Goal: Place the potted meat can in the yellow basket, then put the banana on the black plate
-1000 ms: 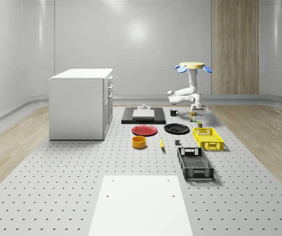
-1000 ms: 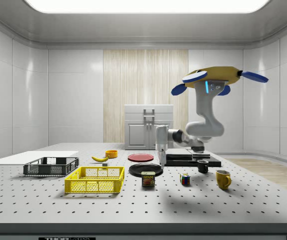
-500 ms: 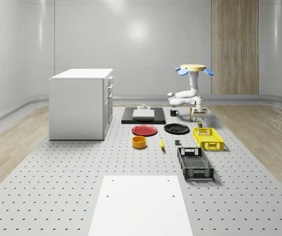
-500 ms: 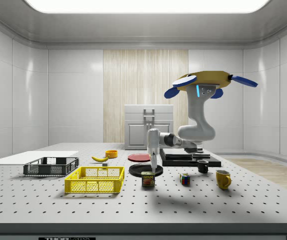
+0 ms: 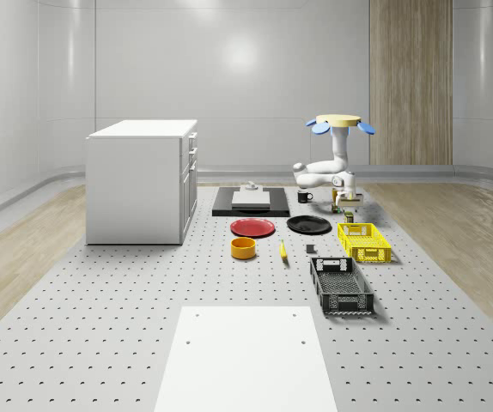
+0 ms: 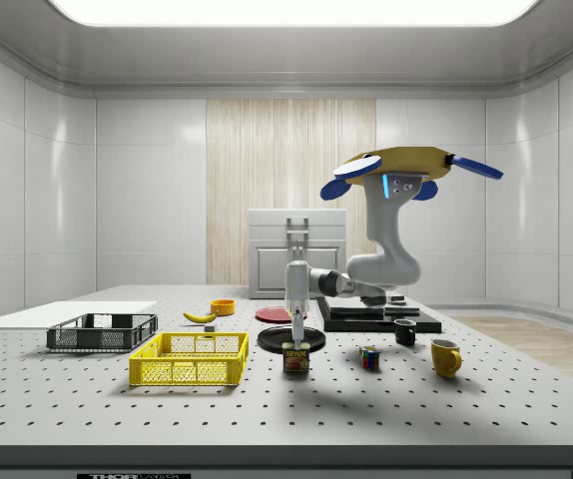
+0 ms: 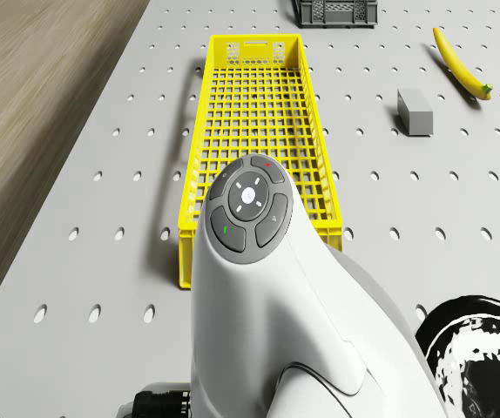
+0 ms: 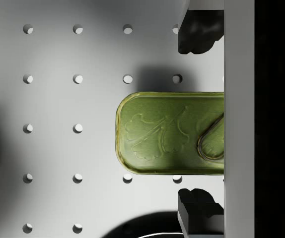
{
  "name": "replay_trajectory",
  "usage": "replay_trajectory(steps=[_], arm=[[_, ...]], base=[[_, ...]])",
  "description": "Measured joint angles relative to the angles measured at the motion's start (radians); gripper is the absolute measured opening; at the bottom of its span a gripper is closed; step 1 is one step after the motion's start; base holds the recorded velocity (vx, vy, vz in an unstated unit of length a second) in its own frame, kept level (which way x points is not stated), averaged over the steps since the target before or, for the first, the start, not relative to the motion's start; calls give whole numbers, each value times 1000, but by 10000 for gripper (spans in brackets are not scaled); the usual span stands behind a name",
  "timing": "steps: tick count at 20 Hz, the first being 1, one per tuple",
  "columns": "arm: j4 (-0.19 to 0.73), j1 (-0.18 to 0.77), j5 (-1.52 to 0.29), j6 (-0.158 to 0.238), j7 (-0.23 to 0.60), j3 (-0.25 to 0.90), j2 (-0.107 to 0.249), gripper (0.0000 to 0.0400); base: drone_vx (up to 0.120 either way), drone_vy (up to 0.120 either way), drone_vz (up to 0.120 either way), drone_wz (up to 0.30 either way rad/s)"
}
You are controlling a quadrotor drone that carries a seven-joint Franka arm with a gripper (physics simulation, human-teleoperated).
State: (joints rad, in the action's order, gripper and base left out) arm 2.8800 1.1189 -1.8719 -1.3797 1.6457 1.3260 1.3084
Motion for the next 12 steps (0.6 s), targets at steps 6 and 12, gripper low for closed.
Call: replay_trajectory(steps=[6,12], arm=[[-8,-8,-32,-42,-11,-40,30,400],[-15,-14,-48,-71,-21,-62,53,400]], base=[[0,0,0,0],[0,0,0,0]])
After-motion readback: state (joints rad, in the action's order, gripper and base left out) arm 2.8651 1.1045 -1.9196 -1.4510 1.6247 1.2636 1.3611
